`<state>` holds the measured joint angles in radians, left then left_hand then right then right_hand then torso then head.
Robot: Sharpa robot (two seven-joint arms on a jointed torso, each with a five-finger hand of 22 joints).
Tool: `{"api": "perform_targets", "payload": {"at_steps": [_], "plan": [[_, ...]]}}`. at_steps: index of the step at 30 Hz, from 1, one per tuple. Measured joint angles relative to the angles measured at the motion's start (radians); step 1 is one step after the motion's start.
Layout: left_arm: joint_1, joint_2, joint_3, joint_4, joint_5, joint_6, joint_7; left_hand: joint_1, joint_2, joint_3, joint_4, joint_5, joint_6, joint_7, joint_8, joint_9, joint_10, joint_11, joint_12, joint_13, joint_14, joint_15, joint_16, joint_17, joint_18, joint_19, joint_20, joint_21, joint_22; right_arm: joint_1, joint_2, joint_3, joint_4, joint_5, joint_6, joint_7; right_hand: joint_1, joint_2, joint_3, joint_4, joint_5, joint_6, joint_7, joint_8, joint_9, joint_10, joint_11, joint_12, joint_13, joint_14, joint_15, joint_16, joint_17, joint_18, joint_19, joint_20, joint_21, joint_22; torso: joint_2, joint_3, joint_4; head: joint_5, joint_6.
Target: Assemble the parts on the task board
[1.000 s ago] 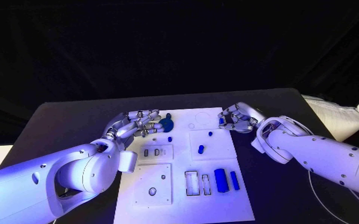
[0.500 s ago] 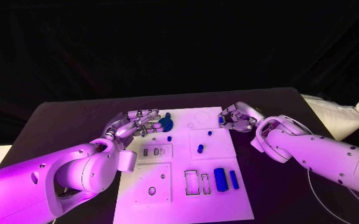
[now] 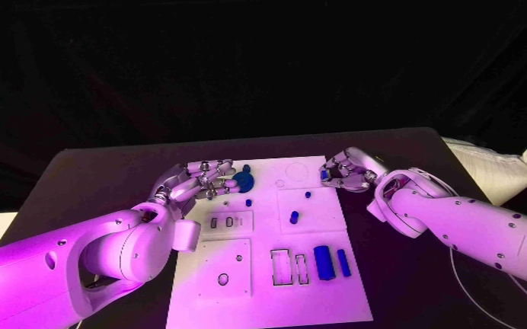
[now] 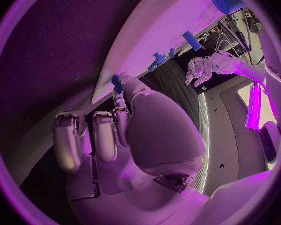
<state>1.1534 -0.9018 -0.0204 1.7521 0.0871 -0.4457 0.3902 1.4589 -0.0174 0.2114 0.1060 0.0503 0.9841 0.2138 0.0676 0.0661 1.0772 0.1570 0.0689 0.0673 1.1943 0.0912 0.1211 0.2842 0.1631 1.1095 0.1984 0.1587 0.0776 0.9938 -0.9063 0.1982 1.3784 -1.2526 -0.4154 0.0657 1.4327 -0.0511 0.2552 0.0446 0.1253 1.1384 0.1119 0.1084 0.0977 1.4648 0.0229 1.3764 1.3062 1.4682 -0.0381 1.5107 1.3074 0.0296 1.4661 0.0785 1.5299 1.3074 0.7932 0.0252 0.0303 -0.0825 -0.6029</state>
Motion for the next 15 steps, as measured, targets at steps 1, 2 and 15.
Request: {"api": "perform_targets", "payload": {"at_steps": [1, 2, 15], "plan": [[0.0, 0.0, 0.0, 0.0, 0.0, 0.0, 0.0, 0.0, 0.0, 0.0, 0.0, 0.0, 0.0, 0.0, 0.0, 0.0, 0.0, 0.0, 0.0, 0.0, 0.0, 0.0, 0.0, 0.0, 0.0, 0.0, 0.0, 0.0, 0.0, 0.0, 0.0, 0.0, 0.001, 0.0, -0.004, 0.0, -0.002, 0.003, 0.002, -0.002, 0.0, 0.0, 0.0, 0.0, 0.0, 0.0, 0.0, 0.0, 0.001, -0.002, -0.002, 0.0, 0.0, 0.0, 0.0, 0.0, 0.0, 0.0, 0.0, -0.0001, 0.0, 0.0, 0.0], [0.0, 0.0, 0.0, 0.0, 0.0, 0.0, 0.0, 0.0, 0.0, 0.0, 0.0, 0.0, 0.0, 0.0, 0.0, 0.0, 0.0, 0.0, 0.0, 0.0, 0.0, 0.0, 0.0, 0.0, 0.0, 0.0, 0.0, 0.0, 0.0, 0.0, 0.001, 0.001, 0.003, 0.0, -0.007, -0.001, -0.004, 0.004, 0.003, -0.001, 0.0, 0.0, 0.0, 0.0, 0.0, 0.0, 0.0, 0.0, 0.002, -0.003, -0.003, 0.0, 0.0, 0.0, 0.0, 0.0, 0.0, 0.0, 0.0, -0.0002, 0.0001, 0.0, -0.001], [0.0, -0.011, 0.0, -0.003, 0.0, 0.0, 0.001, -0.004, -0.004, 0.01, -0.004, 0.0, 0.0, 0.0, 0.0, 0.0, 0.0, 0.0, 0.0, 0.0, 0.0, 0.0, -0.005, 0.002, 0.0, 0.0, 0.0, 0.0, 0.0, 0.015, 0.007, 0.019, 0.141, -0.001, -0.067, -0.067, -0.027, 0.027, 0.005, 0.001, -0.026, 0.0, 0.0, 0.0, 0.0, 0.003, -0.004, -0.002, 0.005, 0.0, -0.007, 0.0, 0.0, 0.0, 0.0, -0.007, 0.0, 0.0, -0.009, -0.0068, 0.005, 0.006, -0.004]]}}
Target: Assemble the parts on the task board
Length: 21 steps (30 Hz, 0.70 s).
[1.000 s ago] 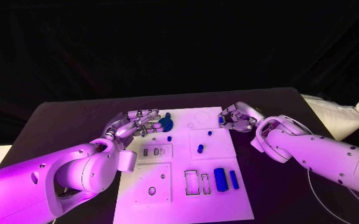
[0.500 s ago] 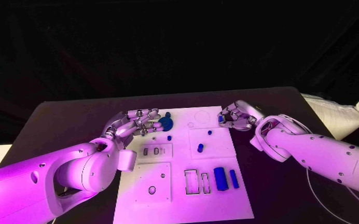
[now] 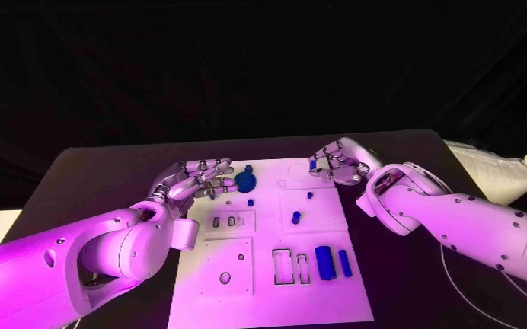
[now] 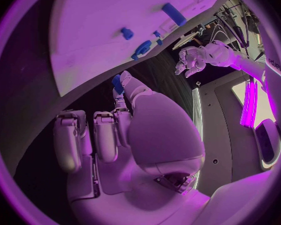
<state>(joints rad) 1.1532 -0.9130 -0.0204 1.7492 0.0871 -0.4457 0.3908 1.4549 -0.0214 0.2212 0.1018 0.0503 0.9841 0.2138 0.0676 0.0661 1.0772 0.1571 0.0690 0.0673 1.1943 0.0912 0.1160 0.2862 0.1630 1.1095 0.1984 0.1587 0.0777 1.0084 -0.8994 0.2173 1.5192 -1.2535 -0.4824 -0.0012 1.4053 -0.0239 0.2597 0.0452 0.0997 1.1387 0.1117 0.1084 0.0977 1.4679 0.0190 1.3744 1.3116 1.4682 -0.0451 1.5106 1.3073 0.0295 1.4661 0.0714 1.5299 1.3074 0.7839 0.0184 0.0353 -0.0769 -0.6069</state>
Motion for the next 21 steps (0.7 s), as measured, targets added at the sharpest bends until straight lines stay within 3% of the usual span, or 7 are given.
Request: {"api": "perform_targets", "payload": {"at_steps": [6, 13, 21], "plan": [[0.0, -0.004, 0.0, -0.009, 0.005, 0.008, 0.004, 0.0, 0.0, 0.003, -0.003, 0.0, -0.004, 0.004, 0.0, 0.0, 0.0, 0.0, 0.0, 0.0, 0.0, 0.0, 0.0, 0.001, 0.0, 0.0, 0.0, -0.004, 0.0, 0.001, 0.053, -0.004, 0.071, -0.011, -0.009, -0.089, -0.007, 0.004, 0.0, 0.0, -0.002, 0.0, 0.0, 0.0, 0.0, 0.0, 0.0, -0.016, 0.002, 0.0, 0.0, 0.0, 0.0, 0.0, 0.0, 0.0, 0.0, 0.0, -0.005, -0.0051, 0.0036, 0.014, -0.012], [0.0, -0.007, 0.0, -0.06, 0.019, 0.031, 0.02, -0.004, -0.004, 0.005, -0.006, 0.0, -0.004, 0.004, 0.0, 0.0, 0.0, 0.0, 0.0, 0.0, 0.0, 0.0, 0.0, 0.001, 0.0, 0.0, 0.0, -0.004, 0.0, 0.003, 0.125, -0.033, 0.11, -0.043, 0.004, -0.195, -0.016, 0.007, 0.003, 0.003, -0.004, -0.004, -0.004, -0.005, 0.0, 0.0, 0.0, -0.028, 0.021, 0.0, 0.0, 0.0, 0.0, 0.0, 0.0, 0.0, -0.004, 0.0, -0.015, -0.0108, 0.0096, 0.046, -0.038], [0.0, -0.015, 0.0, -0.076, 0.03, 0.043, 0.034, -0.004, -0.004, 0.012, -0.007, 0.0, -0.004, 0.004, 0.0, 0.0, 0.0, 0.0, 0.0, 0.0, 0.0, 0.0, -0.005, 0.003, 0.0, 0.0, 0.0, -0.004, 0.0, -0.005, 0.201, -0.064, 0.125, -0.092, 0.036, -0.264, -0.024, 0.005, 0.006, 0.0, -0.006, -0.005, -0.005, -0.009, 0.0, 0.0, 0.0, -0.032, 0.021, 0.0, 0.0, -0.004, 0.001, 0.0, 0.0, 0.0, -0.004, 0.001, -0.018, -0.0131, 0.016, 0.059, -0.054]]}}
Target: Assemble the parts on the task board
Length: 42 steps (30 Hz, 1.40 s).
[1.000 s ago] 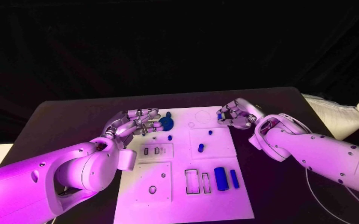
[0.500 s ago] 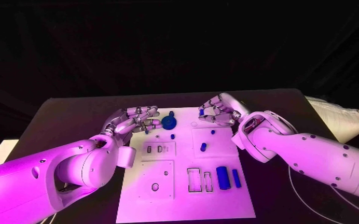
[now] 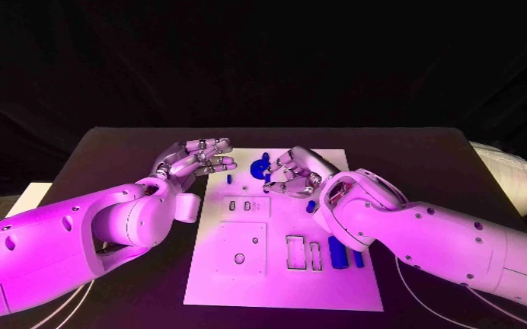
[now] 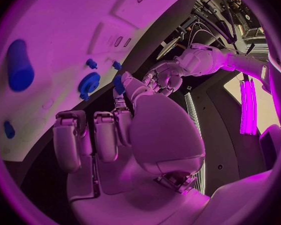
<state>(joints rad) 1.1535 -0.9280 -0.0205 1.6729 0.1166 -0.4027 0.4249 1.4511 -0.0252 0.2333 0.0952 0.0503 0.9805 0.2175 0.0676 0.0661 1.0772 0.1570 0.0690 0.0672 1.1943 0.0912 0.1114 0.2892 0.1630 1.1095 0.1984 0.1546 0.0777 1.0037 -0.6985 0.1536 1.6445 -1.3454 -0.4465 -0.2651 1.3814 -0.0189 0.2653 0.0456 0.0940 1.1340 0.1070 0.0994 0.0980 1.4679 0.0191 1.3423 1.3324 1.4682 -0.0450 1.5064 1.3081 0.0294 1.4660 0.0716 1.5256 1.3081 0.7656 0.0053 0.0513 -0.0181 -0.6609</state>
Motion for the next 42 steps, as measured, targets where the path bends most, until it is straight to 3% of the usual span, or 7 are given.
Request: {"api": "perform_targets", "payload": {"at_steps": [4, 14, 20, 42], "plan": [[0.0, -0.002, 0.0, -0.001, 0.003, 0.003, 0.005, 0.0, 0.0, 0.0, 0.0, 0.0, 0.0, 0.0, 0.0, 0.0, 0.0, 0.0, 0.0, 0.0, 0.0, 0.0, 0.0, 0.0, 0.0, 0.0, 0.0, 0.0, 0.0, -0.002, 0.022, -0.014, -0.003, -0.037, 0.017, -0.037, -0.001, -0.001, 0.003, -0.003, 0.003, -0.001, -0.001, -0.002, 0.0, -0.001, 0.0, -0.006, 0.0, 0.0, 0.0, 0.0, 0.0, 0.0, 0.0, 0.0, 0.0, 0.0, -0.002, -0.003, 0.0057, 0.004, -0.005], [0.0, -0.003, 0.0, 0.003, 0.007, 0.004, 0.01, 0.0, 0.0, 0.003, -0.003, 0.0, 0.0, 0.0, 0.0, 0.0, 0.0, 0.0, 0.0, 0.0, 0.0, 0.0, 0.0, 0.0, 0.0, 0.0, 0.0, 0.0, 0.0, -0.01, 0.07, -0.041, -0.041, -0.112, 0.044, -0.104, -0.006, -0.006, 0.007, -0.007, 0.014, -0.001, -0.001, -0.006, 0.001, -0.009, 0.002, -0.017, 0.0, 0.0, 0.0, -0.004, 0.0, 0.0, 0.0, 0.0, -0.004, 0.0, -0.002, -0.0038, 0.0065, 0.014, -0.014], [0.0, -0.002, 0.0, 0.005, 0.008, 0.004, 0.01, 0.0, 0.0, 0.003, -0.003, 0.0, 0.0, 0.0, 0.0, 0.0, 0.0, 0.0, 0.0, 0.0, 0.0, 0.0, 0.0, 0.0, 0.0, 0.0, 0.0, 0.0, 0.0, -0.014, 0.084, -0.054, -0.056, -0.135, 0.05, -0.119, -0.006, -0.006, 0.007, -0.007, 0.015, -0.002, -0.003, -0.009, 0.006, -0.009, 0.002, -0.017, 0.0, 0.0, 0.0, -0.004, 0.0, 0.0, 0.0, 0.0, -0.003, 0.0, -0.002, -0.0038, 0.0078, 0.016, -0.014], [0.0, 0.004, 0.0, 0.007, 0.009, 0.004, 0.009, 0.0, 0.0, 0.006, 0.0, 0.0, 0.0, 0.0, 0.0, 0.0, 0.0, 0.0, 0.0, 0.0, 0.0, 0.0, 0.0, 0.002, 0.0, 0.0, 0.0, 0.0, 0.0, -0.032, 0.104, -0.06, -0.065, -0.177, 0.054, -0.096, -0.009, -0.01, 0.004, -0.01, 0.021, -0.004, -0.004, -0.006, 0.005, -0.009, 0.002, -0.015, 0.0, 0.0, 0.0, -0.004, 0.0, 0.0, 0.0, 0.0, -0.003, 0.0, -0.001, -0.0028, 0.0071, 0.024, -0.019]]}}
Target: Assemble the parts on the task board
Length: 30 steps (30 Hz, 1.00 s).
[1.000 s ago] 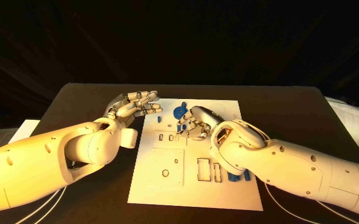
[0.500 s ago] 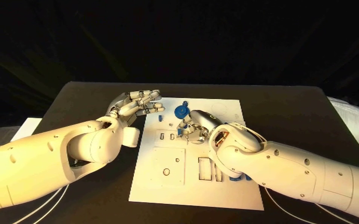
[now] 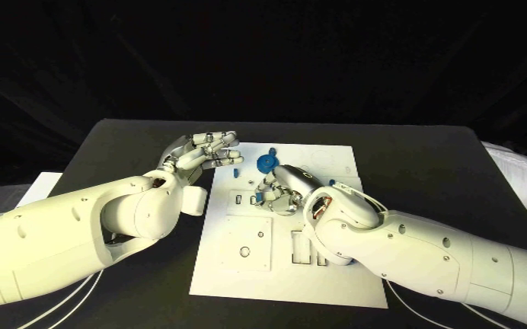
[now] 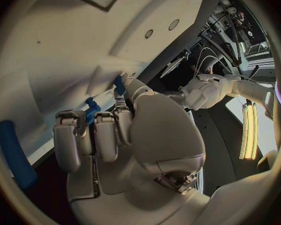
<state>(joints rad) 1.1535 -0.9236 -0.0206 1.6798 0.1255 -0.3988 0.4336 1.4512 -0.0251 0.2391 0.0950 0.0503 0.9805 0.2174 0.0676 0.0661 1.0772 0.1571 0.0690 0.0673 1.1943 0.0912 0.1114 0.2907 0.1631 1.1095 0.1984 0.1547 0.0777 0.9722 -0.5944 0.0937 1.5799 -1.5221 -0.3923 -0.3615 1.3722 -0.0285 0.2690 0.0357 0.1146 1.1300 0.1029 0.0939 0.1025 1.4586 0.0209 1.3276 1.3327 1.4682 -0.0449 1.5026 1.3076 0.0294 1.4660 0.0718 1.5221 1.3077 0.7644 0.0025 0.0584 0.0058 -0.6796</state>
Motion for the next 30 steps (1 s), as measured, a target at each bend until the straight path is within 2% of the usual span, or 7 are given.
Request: {"api": "perform_targets", "payload": {"at_steps": [24, 30], "plan": [[0.0, 0.005, 0.0, -0.003, 0.0, 0.0, -0.001, 0.0, 0.0, 0.003, -0.003, 0.0, 0.0, 0.0, 0.0, 0.0, 0.0, 0.0, 0.0, 0.0, 0.0, 0.0, 0.0, 0.0, 0.0, 0.0, 0.0, 0.0, 0.0, -0.006, -0.005, 0.001, 0.001, -0.049, 0.008, 0.007, -0.013, -0.013, -0.003, -0.003, -0.001, -0.001, 0.002, -0.007, -0.002, 0.0, 0.0, 0.002, -0.015, 0.0, 0.0, -0.004, 0.0, 0.0, 0.0, 0.0, 0.0, 0.0, 0.0, -0.0003, -0.0006, 0.002, -0.004], [0.0, 0.005, 0.0, -0.005, 0.0, 0.0, -0.001, 0.0, 0.0, 0.003, -0.003, 0.0, 0.0, 0.0, 0.0, 0.0, 0.0, 0.0, 0.0, 0.0, 0.0, 0.0, 0.0, 0.0, 0.0, 0.0, 0.0, 0.0, 0.0, -0.01, -0.007, 0.0, 0.001, -0.058, 0.008, 0.0, -0.027, -0.026, -0.008, -0.003, 0.0, -0.014, 0.016, -0.017, -0.007, -0.012, 0.012, -0.031, -0.022, 0.0, 0.0, -0.009, 0.0, 0.0, 0.0, 0.0, -0.004, 0.0, 0.0, -0.0002, -0.0006, 0.0, -0.005]]}}
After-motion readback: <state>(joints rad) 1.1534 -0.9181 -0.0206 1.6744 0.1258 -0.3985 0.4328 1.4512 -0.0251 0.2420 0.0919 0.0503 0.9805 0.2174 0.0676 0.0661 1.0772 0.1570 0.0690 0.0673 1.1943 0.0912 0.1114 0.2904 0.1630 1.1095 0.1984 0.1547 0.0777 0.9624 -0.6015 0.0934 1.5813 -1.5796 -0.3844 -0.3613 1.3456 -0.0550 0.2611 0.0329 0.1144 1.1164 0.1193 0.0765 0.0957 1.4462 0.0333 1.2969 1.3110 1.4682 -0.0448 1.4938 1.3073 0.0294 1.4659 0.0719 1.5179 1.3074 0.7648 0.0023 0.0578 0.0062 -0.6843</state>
